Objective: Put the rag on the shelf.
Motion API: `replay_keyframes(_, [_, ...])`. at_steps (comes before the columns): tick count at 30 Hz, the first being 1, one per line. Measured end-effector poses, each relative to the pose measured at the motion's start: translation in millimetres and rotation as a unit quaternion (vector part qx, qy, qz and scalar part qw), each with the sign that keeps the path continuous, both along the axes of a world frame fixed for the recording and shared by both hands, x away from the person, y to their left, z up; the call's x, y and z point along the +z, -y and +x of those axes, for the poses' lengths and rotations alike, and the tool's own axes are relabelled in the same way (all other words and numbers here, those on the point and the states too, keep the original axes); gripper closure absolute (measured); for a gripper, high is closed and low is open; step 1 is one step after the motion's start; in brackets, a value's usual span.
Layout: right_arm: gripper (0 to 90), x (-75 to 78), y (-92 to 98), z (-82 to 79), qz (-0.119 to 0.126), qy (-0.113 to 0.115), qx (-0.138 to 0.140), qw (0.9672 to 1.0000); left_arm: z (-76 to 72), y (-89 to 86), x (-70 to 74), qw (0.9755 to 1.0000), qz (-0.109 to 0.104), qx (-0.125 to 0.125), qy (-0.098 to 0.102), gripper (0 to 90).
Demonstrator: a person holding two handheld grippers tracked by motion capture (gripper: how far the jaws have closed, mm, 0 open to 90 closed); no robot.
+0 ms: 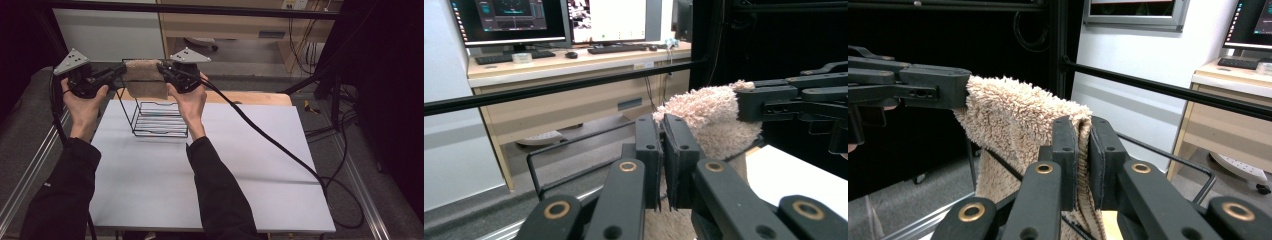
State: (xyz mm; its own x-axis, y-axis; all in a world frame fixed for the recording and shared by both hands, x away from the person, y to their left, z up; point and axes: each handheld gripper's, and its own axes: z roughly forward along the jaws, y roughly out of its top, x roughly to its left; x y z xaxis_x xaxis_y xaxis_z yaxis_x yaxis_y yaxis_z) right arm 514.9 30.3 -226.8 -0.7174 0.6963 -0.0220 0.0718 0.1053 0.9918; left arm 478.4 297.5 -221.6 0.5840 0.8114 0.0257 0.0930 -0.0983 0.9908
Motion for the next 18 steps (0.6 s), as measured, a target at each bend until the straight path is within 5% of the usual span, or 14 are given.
replay_keyframes(18, [82.3, -4.7, 1.6, -15.8, -0.047, -0.007, 0.023, 0.9986, -14.6, -2.5, -12.2, 0.9994, 0.021, -0.004, -0.028, 84.5])
